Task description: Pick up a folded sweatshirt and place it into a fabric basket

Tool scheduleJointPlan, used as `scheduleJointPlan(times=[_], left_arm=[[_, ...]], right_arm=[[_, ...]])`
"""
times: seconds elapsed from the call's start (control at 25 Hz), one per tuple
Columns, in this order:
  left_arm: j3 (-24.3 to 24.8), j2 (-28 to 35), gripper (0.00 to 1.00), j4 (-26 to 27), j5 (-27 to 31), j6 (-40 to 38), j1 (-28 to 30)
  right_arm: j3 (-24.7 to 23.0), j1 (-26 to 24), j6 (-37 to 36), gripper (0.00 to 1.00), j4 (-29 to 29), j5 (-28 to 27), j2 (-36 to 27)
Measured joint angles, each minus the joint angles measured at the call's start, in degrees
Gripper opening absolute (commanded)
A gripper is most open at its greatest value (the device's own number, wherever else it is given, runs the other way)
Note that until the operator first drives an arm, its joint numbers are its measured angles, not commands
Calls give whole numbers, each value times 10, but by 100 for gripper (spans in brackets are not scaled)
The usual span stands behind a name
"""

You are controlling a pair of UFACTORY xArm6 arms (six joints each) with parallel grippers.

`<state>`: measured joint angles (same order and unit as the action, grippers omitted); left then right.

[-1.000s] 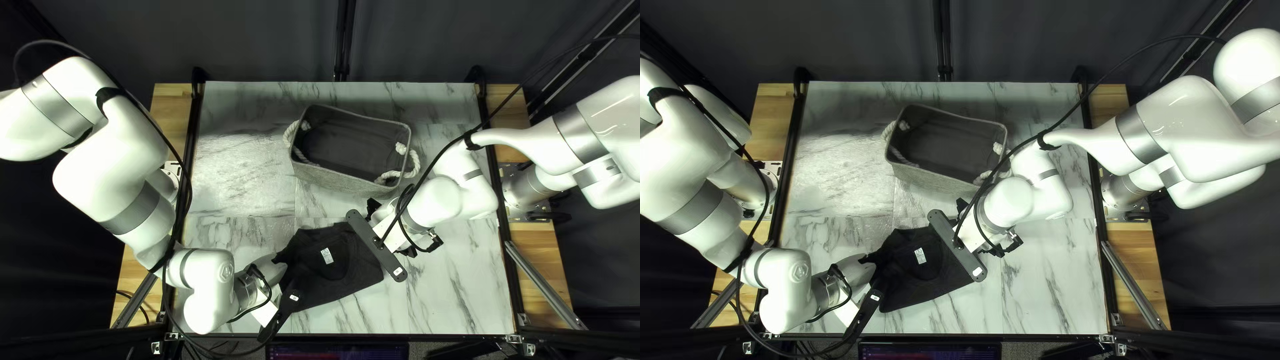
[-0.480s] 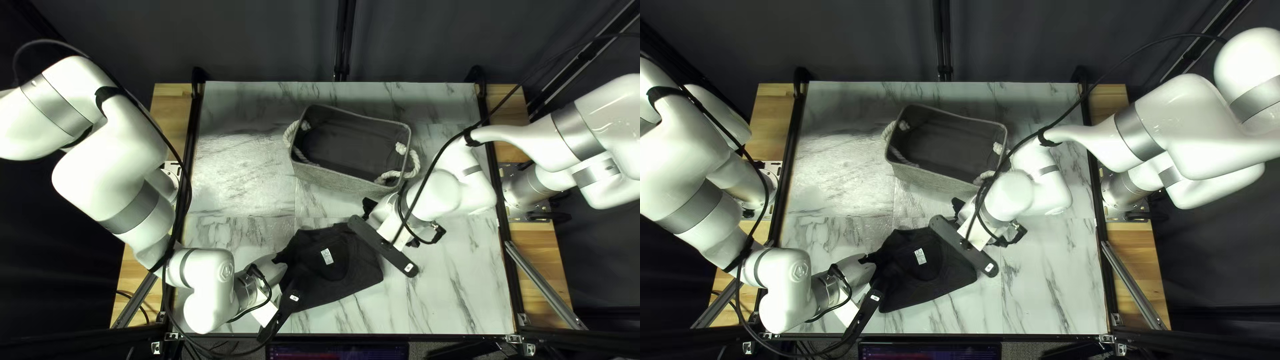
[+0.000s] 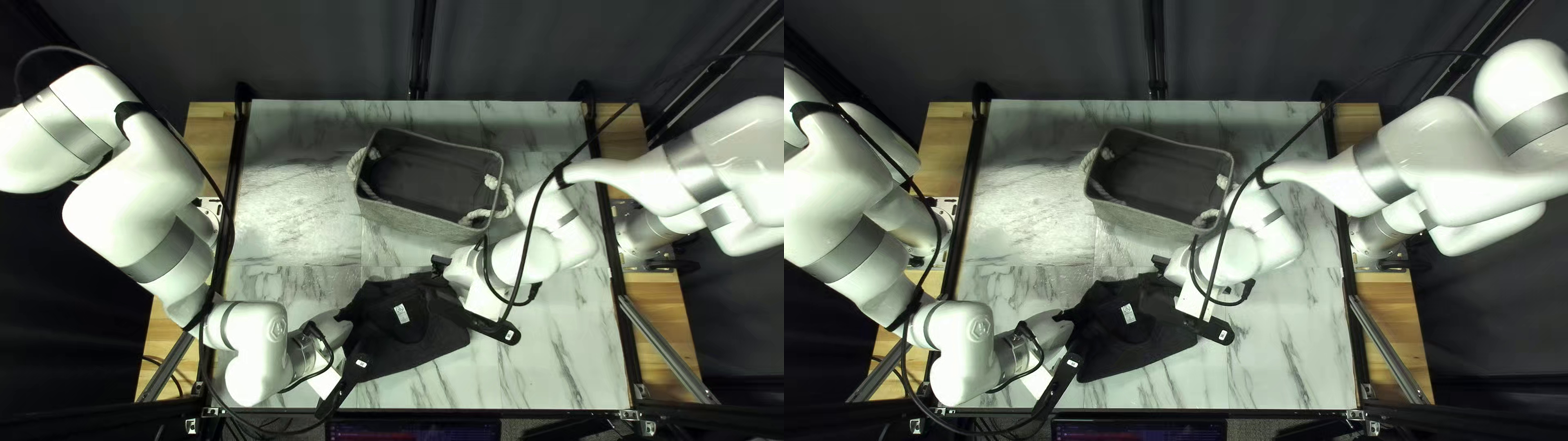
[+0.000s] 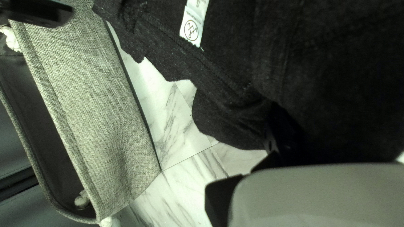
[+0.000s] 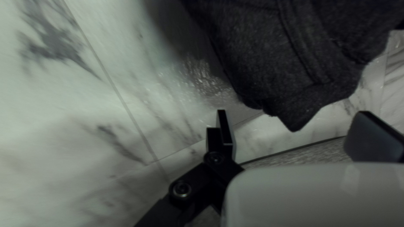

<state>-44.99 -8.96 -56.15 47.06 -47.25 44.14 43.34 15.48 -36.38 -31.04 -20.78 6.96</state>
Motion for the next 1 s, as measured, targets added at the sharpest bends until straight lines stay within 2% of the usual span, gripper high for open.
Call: scheduleJointPlan(times=[0.16,0.28,0.48,0.8,0.84,0.88,1.0], left_arm=[[2,1,0,0,-1,0,0],[3,3,0,1,2,-1,3],[3,2,0,-1,2,-4,3],[1,0,0,-1,2,-3,3],[1,0,0,-1,2,-3,3],[1,0,0,-1,1,-3,3],[1,1,0,-2,1,-3,2]], right_arm=[[3,-16,13,100,-59,41,25],[6,-22,14,100,-78,60,39],[10,-23,-8,100,-69,69,47],[46,-13,-53,98,-16,57,85],[46,-12,-54,11,-13,56,86],[46,-12,-54,0,-12,56,87],[43,-12,-61,0,-4,55,83]])
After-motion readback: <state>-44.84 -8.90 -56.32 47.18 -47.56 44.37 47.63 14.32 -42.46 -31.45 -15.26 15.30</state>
